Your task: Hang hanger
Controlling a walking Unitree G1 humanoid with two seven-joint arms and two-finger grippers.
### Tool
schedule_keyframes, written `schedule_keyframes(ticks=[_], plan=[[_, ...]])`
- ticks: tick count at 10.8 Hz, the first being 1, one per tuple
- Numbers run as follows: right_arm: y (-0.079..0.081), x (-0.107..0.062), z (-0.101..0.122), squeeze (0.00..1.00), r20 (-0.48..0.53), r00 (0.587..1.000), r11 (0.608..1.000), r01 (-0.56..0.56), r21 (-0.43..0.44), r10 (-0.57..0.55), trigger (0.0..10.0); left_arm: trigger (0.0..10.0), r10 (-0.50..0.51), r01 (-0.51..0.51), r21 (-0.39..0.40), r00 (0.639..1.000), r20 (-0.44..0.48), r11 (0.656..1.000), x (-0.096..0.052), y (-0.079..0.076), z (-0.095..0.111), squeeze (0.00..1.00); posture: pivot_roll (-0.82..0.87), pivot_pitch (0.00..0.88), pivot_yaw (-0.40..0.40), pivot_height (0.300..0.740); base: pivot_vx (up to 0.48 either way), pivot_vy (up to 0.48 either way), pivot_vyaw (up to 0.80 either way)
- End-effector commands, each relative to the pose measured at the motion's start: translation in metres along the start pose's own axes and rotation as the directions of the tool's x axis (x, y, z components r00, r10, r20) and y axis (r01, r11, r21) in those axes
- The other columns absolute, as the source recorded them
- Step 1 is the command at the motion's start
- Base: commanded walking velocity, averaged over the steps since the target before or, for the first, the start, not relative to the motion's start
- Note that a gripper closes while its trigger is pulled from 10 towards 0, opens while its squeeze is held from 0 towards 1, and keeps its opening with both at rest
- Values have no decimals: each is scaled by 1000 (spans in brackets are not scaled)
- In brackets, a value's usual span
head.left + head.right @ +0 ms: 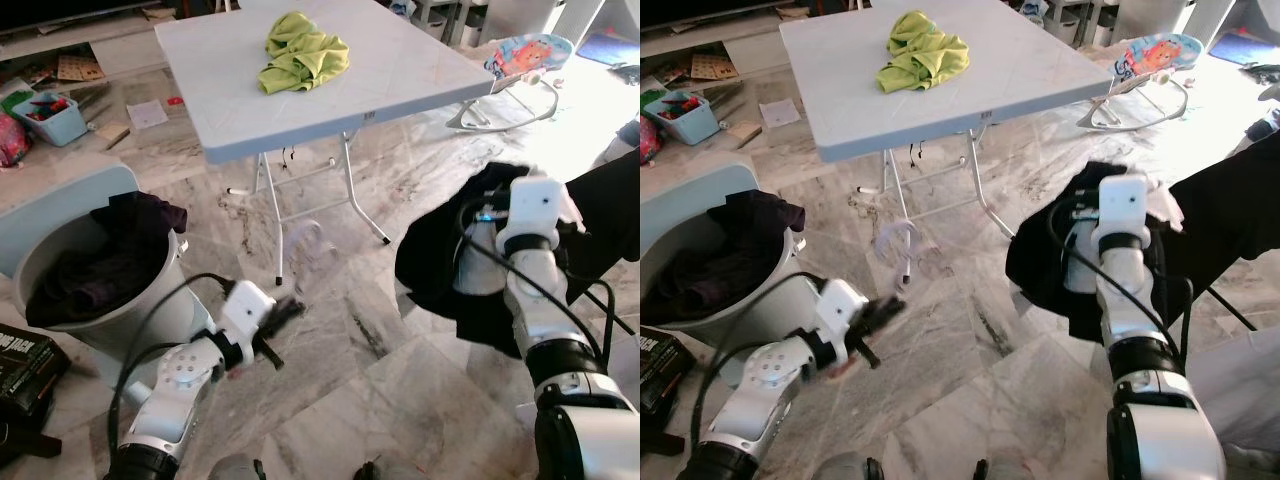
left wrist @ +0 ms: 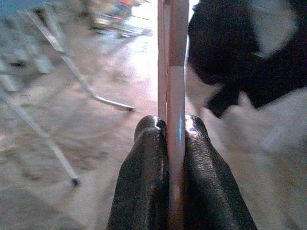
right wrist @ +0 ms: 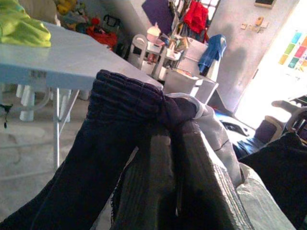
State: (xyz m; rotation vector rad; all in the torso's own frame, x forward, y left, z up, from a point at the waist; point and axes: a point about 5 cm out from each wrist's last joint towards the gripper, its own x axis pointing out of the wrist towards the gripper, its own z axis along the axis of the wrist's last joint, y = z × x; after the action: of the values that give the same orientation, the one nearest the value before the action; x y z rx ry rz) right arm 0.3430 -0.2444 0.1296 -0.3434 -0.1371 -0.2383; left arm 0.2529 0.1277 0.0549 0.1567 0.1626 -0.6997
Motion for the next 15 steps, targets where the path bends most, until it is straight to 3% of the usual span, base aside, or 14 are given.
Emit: schedule_keyframes(ticks=[1,3,5,6,9,12,15], plan=[[1,-3,2,0,14,1000,1000,8,0,-8,0,10000,104,-104,27,994,18,994,-5,7,4,0,-76,0,-10,740,0,0,0],[16,-19,-7,0,-10,997,994,-81,80,82,0,10000,336,-336,98,942,22,937,-14,24,1,0,-67,0,-10,740,0,0,0],[31,-43,-9,0,16,983,973,-184,142,184,0,10000,520,-521,26,853,45,853,-25,37,1,0,-69,0,-10,740,0,0,0],[34,-52,-8,0,24,980,966,-197,168,195,0,10000,563,-564,3,825,59,826,-28,40,4,0,-69,0,-7,740,0,0,0],[43,-62,2,0,46,977,952,-213,218,208,0,10000,528,-524,-62,842,108,849,-21,36,16,0,-76,0,7,740,109,0,0],[53,-56,38,0,169,952,933,-287,215,254,0,10000,511,-507,-64,849,135,860,-15,35,26,0,-74,0,-1,740,399,0,0],[57,-58,41,0,174,944,924,-315,218,281,0,10000,491,-486,-69,859,144,871,-11,30,27,0,-75,0,-14,740,401,0,0]])
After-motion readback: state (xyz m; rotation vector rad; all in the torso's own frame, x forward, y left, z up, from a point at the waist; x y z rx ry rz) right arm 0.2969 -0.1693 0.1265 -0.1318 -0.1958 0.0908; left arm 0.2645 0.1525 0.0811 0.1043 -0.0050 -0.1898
